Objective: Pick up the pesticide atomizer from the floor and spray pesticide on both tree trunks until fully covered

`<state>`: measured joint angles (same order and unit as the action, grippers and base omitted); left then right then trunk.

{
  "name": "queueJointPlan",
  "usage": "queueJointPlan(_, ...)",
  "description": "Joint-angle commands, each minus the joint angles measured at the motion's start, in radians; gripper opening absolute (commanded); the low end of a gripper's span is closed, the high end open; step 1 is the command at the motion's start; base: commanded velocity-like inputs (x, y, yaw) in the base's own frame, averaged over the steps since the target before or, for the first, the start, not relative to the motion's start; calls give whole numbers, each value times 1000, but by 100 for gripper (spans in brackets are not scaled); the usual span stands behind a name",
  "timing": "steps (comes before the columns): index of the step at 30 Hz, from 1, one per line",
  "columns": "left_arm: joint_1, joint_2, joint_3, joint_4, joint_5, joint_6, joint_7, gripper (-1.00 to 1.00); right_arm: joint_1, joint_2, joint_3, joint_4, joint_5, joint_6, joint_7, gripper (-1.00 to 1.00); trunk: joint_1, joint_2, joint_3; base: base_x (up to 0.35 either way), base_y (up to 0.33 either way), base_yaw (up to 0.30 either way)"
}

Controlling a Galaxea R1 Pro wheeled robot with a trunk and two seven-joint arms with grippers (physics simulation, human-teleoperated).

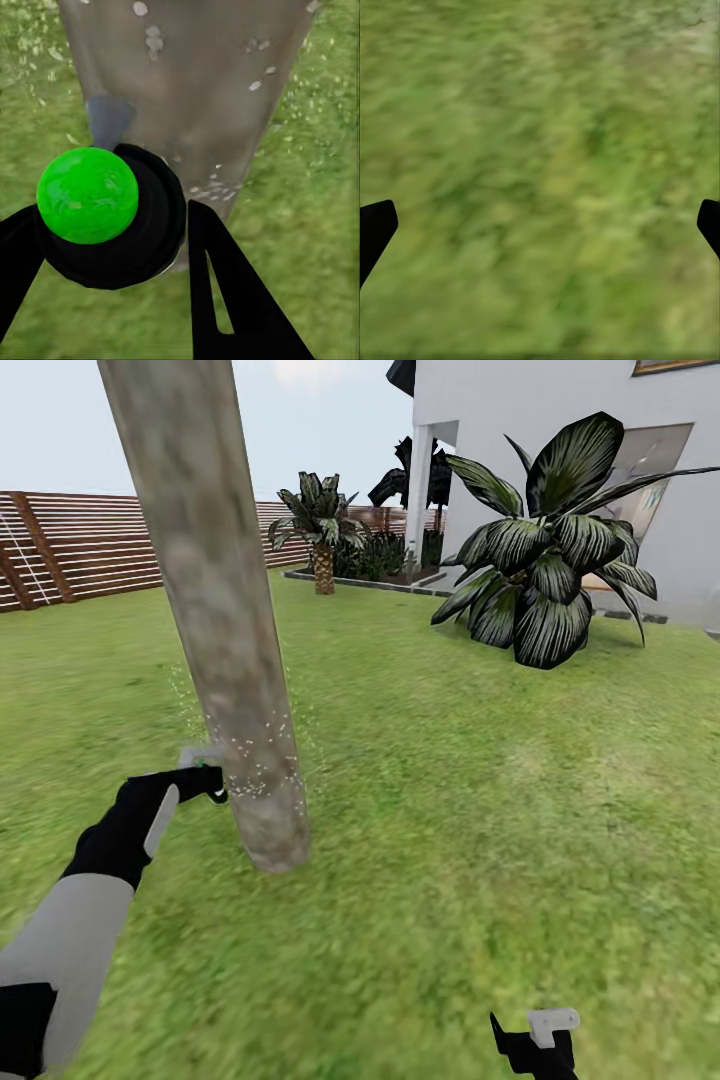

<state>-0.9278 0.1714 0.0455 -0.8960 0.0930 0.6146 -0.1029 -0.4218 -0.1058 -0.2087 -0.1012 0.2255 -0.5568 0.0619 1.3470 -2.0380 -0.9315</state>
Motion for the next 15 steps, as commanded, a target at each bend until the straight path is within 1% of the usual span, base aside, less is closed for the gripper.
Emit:
queueJointPlan(1,-23,1,0,0,-1,6,-1,-100,0,0,0,0,0,0,0,100,0,0,0,0,0,0)
queueJointPlan(3,-48,5,1,-4,-1,54,-2,-100,0,0,0,0,0,0,0,100,0,0,0,0,0,0)
queueJointPlan(6,-82,9,1,-6,-1,79,-3,-100,0,0,0,0,0,0,-1,100,0,0,0,0,0,0)
queueJointPlan(7,-85,9,1,-6,-1,81,-3,-100,0,0,0,0,0,0,-1,100,0,0,0,0,0,0)
queueJointPlan(12,-66,4,0,10,-2,68,-5,-100,0,0,0,0,0,0,0,100,0,0,0,0,0,0)
queueJointPlan(14,-22,2,1,20,-2,53,-6,-100,0,0,0,0,0,0,1,100,0,0,0,0,0,0)
queueJointPlan(15,-5,2,1,22,-2,28,-6,-100,0,0,0,0,0,0,1,100,0,0,0,0,0,0)
